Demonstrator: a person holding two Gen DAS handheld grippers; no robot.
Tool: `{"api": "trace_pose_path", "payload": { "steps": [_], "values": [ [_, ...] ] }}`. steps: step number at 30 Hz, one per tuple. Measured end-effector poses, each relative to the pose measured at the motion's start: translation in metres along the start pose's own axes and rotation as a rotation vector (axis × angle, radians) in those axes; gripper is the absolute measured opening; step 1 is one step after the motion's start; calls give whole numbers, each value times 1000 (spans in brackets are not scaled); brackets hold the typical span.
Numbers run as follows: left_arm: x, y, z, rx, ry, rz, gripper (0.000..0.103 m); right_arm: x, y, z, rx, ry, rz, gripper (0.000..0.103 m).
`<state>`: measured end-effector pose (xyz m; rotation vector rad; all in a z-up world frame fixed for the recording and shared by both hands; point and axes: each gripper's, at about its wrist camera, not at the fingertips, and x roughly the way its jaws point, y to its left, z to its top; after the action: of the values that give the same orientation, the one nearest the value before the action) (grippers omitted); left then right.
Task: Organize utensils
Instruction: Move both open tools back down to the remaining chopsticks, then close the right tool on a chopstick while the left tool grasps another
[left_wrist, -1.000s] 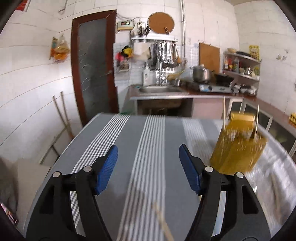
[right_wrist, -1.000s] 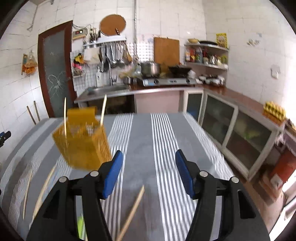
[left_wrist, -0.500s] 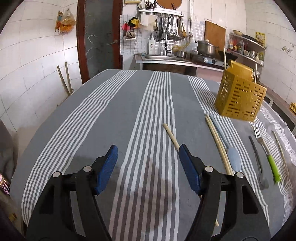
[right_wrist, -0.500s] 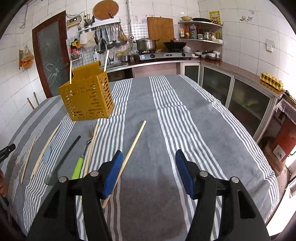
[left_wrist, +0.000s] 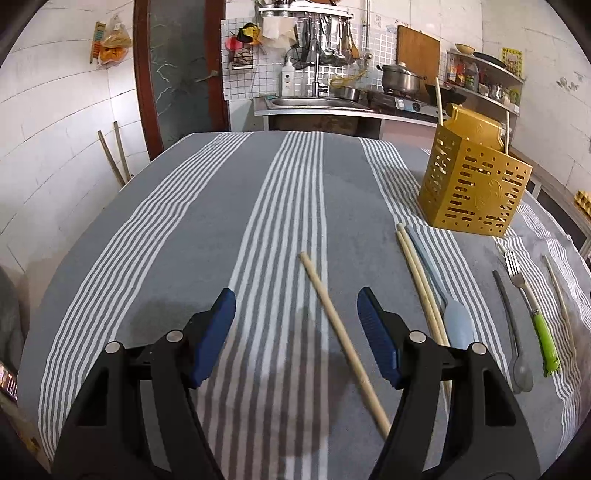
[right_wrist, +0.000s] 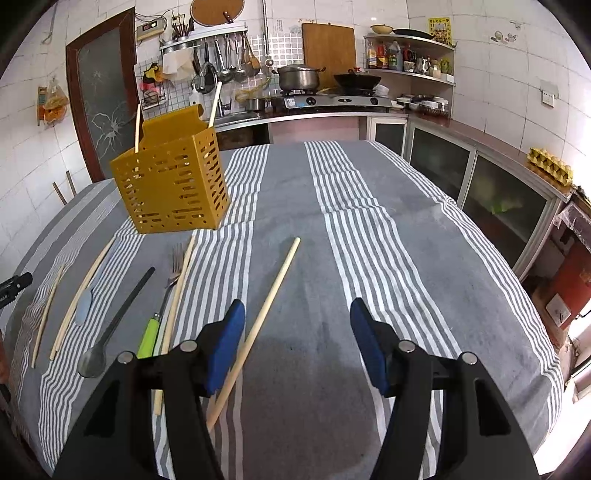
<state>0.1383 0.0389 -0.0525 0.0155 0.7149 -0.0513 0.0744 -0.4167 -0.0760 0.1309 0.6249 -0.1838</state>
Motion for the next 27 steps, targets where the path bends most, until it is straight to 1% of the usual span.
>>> {"api": "trace_pose_path", "payload": {
  "steps": [6, 9, 10, 12, 14, 16, 17, 19, 21, 24, 25, 26, 27],
  "values": [
    [17, -9, 3, -1, 40, -5, 66, 7, 0, 5, -5, 8, -7, 59],
    [28, -10, 8, -4, 63, -7, 65, 17, 1, 12, -7, 28, -8, 59],
    [32, -10, 9, -8, 74, -6, 62, 20, 1, 13, -9, 32, -11, 59],
    [42, -10, 12, -16, 98, -9, 61, 28, 4, 19, -6, 41, -16, 59],
    [52, -13, 15, -2, 121, -11, 58, 40, 7, 25, -7, 61, -15, 59],
    [60, -15, 17, 6, 139, -16, 52, 51, 9, 31, -8, 80, -15, 59],
    [66, -16, 18, 10, 156, -20, 51, 58, 10, 34, -9, 92, -20, 59],
    [74, -17, 22, -4, 186, -43, 41, 68, 12, 38, -8, 109, -25, 59],
    [79, -19, 24, -8, 194, -39, 40, 78, 14, 40, -10, 126, -33, 59],
    [91, -21, 25, -28, 224, -39, 33, 90, 16, 41, -15, 146, -43, 59],
    [94, -22, 25, -22, 227, -28, 28, 92, 17, 41, -16, 151, -49, 59],
    [96, -22, 24, -22, 229, -21, 25, 95, 17, 41, -18, 157, -55, 59],
    [98, -22, 25, -23, 231, -18, 17, 98, 16, 42, -19, 161, -59, 59]
  ]
}}
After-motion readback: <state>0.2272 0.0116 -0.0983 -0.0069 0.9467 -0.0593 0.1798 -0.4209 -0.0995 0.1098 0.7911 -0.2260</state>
